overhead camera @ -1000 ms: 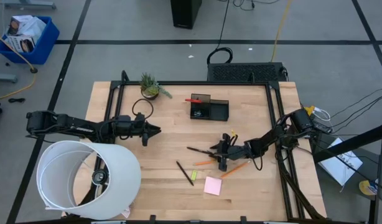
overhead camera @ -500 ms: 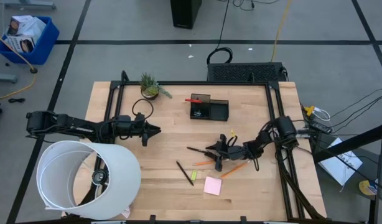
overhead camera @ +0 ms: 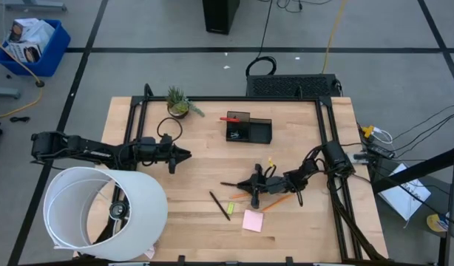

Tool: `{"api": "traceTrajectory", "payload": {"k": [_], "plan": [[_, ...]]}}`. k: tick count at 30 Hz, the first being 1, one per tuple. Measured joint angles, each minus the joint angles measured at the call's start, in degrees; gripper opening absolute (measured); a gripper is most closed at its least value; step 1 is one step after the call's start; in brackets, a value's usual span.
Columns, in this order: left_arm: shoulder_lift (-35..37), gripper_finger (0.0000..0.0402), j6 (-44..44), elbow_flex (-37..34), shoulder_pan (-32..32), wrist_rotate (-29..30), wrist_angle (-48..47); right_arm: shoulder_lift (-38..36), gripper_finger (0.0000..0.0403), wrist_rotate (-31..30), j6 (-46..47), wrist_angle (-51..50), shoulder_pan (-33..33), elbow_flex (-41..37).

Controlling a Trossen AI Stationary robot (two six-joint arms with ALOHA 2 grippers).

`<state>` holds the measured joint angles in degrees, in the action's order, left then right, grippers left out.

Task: Pick and place office supplies into organizer
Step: Put the black pen into the desk organizer

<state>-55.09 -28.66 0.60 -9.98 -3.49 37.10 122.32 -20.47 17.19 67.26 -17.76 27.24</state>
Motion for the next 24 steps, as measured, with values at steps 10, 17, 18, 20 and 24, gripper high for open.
{"api": "traceTrajectory", "payload": {"k": [10, 17, 18, 20, 24], "plan": [[0.0, 0.0093, -0.1, 0.0, 0.0, 0.0, 0.0, -0.4, 0.0034, -1.3, -3.6, 3.9, 0.4, -0.1], [0.0, 0.0093, -0.1, 0.0, 0.0, 0.0, 0.0, -3.9, 0.0027, -1.6, -6.7, 3.4, 0.4, -0.2], [0.0, 0.0093, -0.1, 0.0, 0.0, 0.0, 0.0, -4.7, 0.0031, -1.7, -7.4, 3.2, 0.4, -0.3], [0.0, 0.0093, 0.1, 0.0, 0.0, 0.0, 0.0, -6.2, 0.0038, -1.8, -8.8, 1.9, 0.5, -0.2], [0.0, 0.0093, 0.1, 0.0, 0.0, 0.1, 0.0, -10.3, 0.0034, -2.1, -12.2, -3.3, 0.9, -0.3]]}}
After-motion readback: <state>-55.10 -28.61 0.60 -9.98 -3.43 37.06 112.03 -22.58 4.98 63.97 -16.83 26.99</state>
